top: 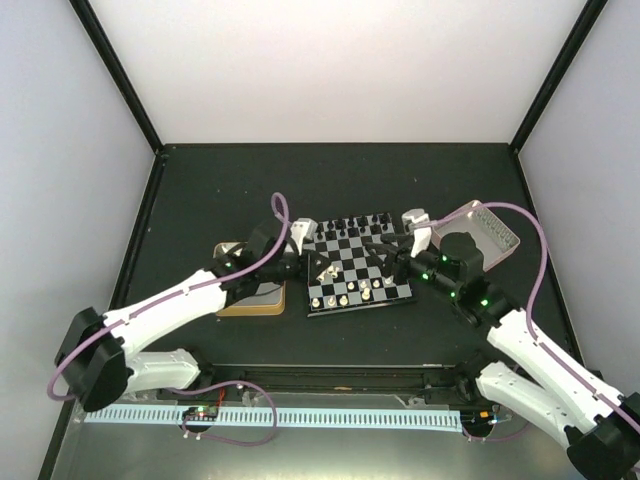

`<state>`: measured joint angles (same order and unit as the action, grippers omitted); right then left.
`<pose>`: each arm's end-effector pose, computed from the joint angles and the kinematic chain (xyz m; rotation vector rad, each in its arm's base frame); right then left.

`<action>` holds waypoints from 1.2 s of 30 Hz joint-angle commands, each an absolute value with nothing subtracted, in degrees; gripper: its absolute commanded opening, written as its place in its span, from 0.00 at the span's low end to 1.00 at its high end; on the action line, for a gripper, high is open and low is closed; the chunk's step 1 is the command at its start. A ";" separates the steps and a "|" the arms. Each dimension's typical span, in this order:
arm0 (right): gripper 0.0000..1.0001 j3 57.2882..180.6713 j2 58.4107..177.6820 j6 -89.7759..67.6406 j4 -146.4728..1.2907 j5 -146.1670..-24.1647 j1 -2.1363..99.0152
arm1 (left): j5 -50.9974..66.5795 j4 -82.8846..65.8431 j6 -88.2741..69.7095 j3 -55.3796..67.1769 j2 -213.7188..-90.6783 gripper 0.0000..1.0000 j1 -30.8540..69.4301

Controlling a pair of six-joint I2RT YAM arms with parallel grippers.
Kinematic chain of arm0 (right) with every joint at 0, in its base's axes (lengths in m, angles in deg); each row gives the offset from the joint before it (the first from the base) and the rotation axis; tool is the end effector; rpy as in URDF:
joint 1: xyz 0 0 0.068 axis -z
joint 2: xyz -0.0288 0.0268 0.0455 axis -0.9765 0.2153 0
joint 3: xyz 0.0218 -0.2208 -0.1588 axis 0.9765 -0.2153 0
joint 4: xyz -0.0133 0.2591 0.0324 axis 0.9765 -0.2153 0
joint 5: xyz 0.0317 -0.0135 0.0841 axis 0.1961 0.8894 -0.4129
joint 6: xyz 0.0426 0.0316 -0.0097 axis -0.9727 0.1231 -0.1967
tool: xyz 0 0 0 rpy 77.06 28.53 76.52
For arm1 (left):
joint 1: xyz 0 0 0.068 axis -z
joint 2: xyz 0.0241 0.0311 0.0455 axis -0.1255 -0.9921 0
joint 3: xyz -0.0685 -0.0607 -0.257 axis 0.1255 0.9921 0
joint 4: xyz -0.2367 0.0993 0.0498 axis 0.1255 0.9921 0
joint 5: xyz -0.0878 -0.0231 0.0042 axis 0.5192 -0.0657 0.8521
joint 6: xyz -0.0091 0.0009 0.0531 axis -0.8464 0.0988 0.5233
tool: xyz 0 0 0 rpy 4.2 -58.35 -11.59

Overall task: Set up the chess pieces on the board
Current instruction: Place the chess piece on the chessboard.

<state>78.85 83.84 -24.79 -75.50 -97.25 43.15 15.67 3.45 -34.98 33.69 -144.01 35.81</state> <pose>0.1544 0.1203 0.2891 -0.4850 1.8687 0.9742 0.1818 -0.1832 0.2587 0.2964 2.3138 -1.0712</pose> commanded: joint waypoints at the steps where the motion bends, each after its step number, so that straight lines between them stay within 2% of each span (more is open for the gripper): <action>1: 0.53 78.64 80.92 -33.24 -81.28 -76.20 43.09 | 8.34 9.82 -28.68 28.51 -149.47 0.02 38.41; 6: 0.53 76.05 79.52 -39.04 -82.30 -69.06 43.11 | 3.89 14.21 -26.29 24.17 -159.20 0.01 41.54; 20: 0.54 71.87 79.40 -42.86 -81.36 -70.60 43.11 | 0.68 18.58 -23.54 15.84 -175.14 0.02 44.73; 27: 0.54 71.65 78.81 -42.69 -81.82 -70.41 43.12 | -0.88 19.33 -22.97 14.13 -178.08 0.03 44.73; 31: 0.54 71.56 78.97 -42.57 -81.71 -70.53 43.11 | -0.47 19.46 -23.09 14.66 -178.38 0.06 44.73; 36: 0.54 71.79 79.24 -42.66 -81.48 -71.02 43.11 | 1.64 18.87 -23.30 15.13 -178.20 0.16 44.73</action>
<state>71.90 79.51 -42.16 -82.13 -72.03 43.15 0.85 18.01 -23.88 16.22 -177.43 44.32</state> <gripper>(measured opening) 0.535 0.137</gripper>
